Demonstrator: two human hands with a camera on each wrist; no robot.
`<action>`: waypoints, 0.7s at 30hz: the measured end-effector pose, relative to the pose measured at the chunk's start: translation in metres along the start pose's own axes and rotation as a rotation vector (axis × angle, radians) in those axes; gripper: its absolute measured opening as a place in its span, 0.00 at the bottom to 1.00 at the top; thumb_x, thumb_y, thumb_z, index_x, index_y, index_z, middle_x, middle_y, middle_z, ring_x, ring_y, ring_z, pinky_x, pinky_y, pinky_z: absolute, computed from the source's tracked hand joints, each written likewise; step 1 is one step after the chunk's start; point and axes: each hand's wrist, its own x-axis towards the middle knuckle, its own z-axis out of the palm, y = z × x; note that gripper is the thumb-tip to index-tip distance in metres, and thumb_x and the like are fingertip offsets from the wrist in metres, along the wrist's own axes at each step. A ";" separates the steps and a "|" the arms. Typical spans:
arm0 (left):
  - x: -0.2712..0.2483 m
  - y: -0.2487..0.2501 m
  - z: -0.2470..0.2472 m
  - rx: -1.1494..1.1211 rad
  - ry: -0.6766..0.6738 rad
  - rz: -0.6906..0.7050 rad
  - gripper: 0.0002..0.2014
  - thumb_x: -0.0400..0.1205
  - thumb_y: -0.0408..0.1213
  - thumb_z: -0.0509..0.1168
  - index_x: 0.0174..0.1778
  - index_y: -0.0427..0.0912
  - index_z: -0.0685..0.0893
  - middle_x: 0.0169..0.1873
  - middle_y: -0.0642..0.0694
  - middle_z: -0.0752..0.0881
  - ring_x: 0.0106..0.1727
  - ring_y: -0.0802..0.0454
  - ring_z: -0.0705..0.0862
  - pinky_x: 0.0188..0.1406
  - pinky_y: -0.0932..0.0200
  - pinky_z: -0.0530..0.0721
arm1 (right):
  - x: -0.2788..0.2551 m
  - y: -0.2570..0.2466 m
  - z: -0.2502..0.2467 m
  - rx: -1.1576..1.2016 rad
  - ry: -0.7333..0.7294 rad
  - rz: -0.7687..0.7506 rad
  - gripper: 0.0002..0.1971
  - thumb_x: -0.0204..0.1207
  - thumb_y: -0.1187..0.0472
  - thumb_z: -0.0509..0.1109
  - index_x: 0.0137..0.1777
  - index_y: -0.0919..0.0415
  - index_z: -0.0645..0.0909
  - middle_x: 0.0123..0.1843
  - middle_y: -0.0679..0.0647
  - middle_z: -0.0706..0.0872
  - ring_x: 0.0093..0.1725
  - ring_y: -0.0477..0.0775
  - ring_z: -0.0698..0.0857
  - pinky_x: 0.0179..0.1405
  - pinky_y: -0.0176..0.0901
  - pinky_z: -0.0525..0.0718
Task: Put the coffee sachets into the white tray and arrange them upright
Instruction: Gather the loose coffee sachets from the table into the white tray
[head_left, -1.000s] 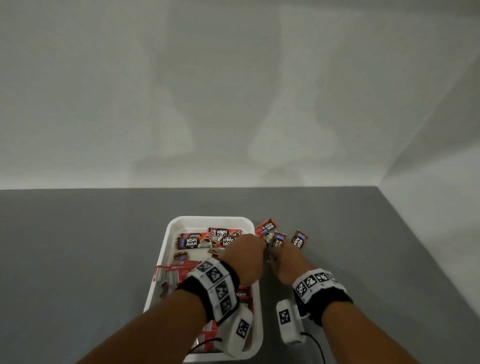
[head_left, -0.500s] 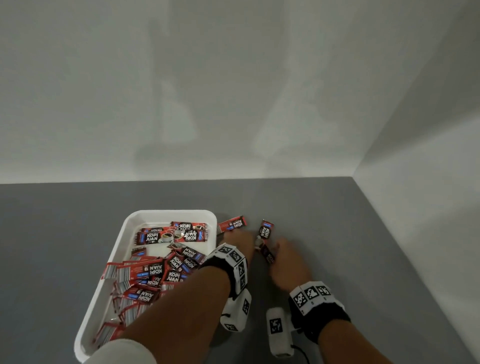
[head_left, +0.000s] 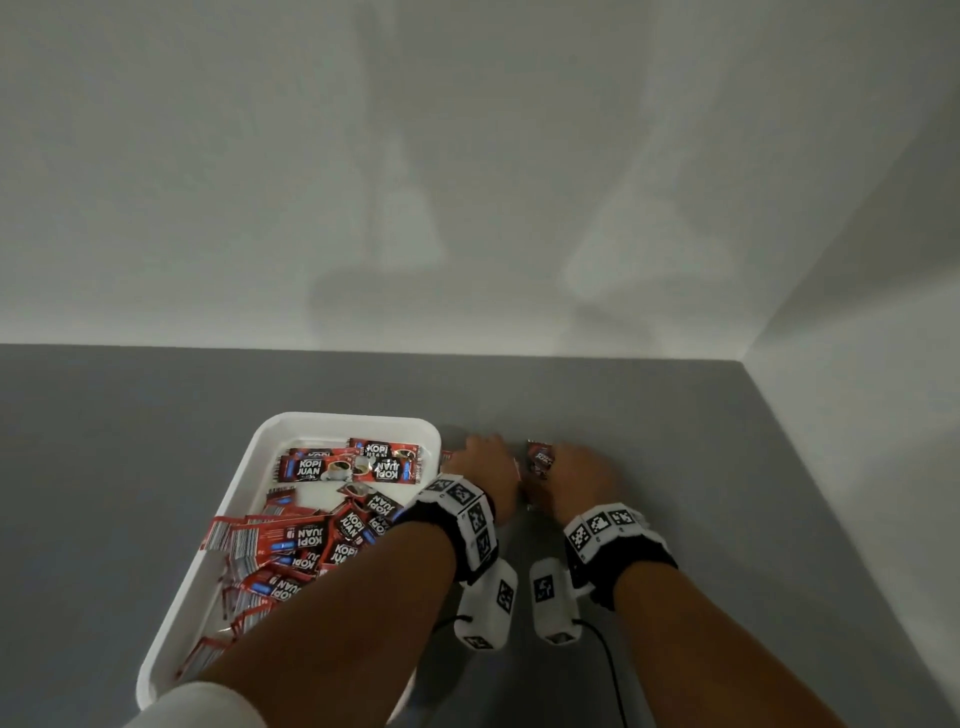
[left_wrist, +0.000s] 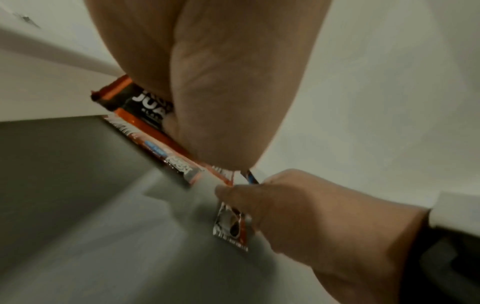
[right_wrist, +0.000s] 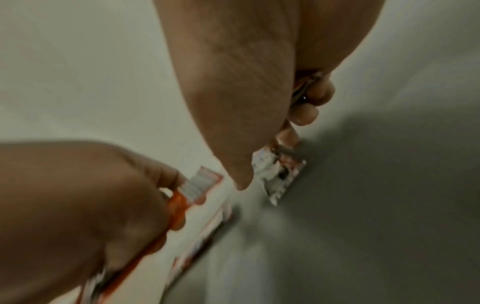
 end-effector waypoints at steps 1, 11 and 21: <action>0.004 0.000 0.001 -0.027 -0.008 -0.039 0.24 0.86 0.43 0.64 0.75 0.38 0.70 0.72 0.36 0.73 0.71 0.34 0.80 0.65 0.44 0.81 | 0.005 -0.001 0.006 0.018 -0.008 0.009 0.10 0.81 0.48 0.69 0.51 0.54 0.84 0.48 0.53 0.90 0.43 0.54 0.88 0.37 0.39 0.79; 0.019 0.004 0.011 0.133 -0.041 -0.039 0.21 0.90 0.37 0.58 0.79 0.37 0.72 0.73 0.35 0.71 0.73 0.32 0.76 0.72 0.41 0.75 | -0.006 0.018 0.000 0.105 -0.073 0.129 0.11 0.81 0.64 0.67 0.60 0.65 0.84 0.57 0.62 0.89 0.58 0.64 0.88 0.49 0.44 0.78; -0.018 0.009 -0.016 0.011 0.008 0.184 0.17 0.84 0.42 0.63 0.67 0.42 0.76 0.63 0.40 0.86 0.64 0.36 0.85 0.60 0.45 0.80 | -0.051 0.004 -0.036 0.492 -0.054 0.013 0.08 0.81 0.66 0.64 0.57 0.54 0.77 0.54 0.52 0.86 0.54 0.54 0.84 0.52 0.47 0.78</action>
